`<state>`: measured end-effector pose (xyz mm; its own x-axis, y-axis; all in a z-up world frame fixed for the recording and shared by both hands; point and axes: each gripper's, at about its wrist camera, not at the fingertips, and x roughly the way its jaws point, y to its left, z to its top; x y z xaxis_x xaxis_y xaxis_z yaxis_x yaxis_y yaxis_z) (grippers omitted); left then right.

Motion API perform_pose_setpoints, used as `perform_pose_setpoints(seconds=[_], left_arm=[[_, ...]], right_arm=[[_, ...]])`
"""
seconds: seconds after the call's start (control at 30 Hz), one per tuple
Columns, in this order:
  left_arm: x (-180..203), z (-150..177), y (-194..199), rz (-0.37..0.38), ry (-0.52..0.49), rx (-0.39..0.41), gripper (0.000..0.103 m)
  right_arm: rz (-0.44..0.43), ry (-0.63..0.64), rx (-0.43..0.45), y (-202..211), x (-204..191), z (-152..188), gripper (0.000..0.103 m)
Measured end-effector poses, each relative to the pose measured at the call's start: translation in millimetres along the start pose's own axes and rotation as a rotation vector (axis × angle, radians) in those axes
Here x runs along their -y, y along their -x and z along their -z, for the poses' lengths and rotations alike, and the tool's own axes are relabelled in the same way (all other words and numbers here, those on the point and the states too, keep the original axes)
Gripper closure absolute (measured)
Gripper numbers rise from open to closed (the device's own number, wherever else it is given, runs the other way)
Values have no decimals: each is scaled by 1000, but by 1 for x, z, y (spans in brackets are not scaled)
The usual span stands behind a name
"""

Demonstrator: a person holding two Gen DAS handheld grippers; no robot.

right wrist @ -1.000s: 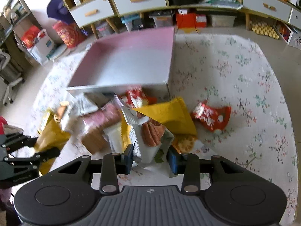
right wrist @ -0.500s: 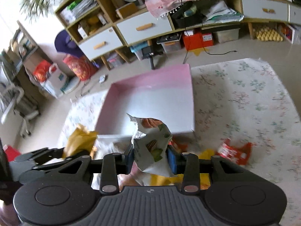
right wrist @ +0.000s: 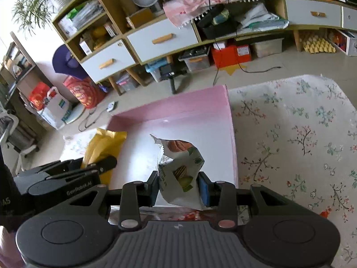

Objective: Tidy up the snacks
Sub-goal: 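Carry the yellow pack into the pink box and release with left while right drops the pecan packet in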

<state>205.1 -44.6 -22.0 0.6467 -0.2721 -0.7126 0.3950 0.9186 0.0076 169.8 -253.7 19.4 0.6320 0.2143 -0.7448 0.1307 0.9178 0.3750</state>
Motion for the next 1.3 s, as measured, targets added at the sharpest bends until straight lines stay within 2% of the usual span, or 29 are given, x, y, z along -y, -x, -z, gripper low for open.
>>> perform_pose_setpoints(seconds=[0.13, 0.43, 0.53, 0.67, 0.8, 0.83, 0.87, 0.9, 0.93, 1.0, 1.3], left_arm=[[-3, 8, -6, 4, 12, -40, 64], [-8, 17, 2, 25, 23, -68, 64], [-9, 19, 4, 26, 30, -35, 65], [-3, 26, 7, 15, -19, 45, 65], [1, 25, 5, 10, -60, 36, 59], [1, 24, 5, 8, -58, 22, 53], [1, 23, 6, 8, -55, 8, 49], [2, 22, 9, 9, -56, -1, 38], [3, 22, 12, 8, -60, -2, 31], [5, 21, 22, -2, -76, 5, 25], [-1, 27, 68, 17, -45, 2, 10]], right_arm=[[19, 9, -8, -4, 4, 3, 91], [25, 6, -35, -9, 4, 5, 90], [33, 10, -45, -10, 3, 4, 89], [35, 50, -23, -11, -2, 6, 88], [31, 60, -5, -10, 0, 5, 86], [29, 61, 3, -8, 0, 4, 85], [29, 59, 10, -6, 1, 4, 79], [27, 56, 14, -3, 1, 3, 70], [25, 53, 20, -1, 2, 3, 66], [16, 53, 27, 4, 2, 2, 57], [11, 88, 24, 32, -9, 10, 34]])
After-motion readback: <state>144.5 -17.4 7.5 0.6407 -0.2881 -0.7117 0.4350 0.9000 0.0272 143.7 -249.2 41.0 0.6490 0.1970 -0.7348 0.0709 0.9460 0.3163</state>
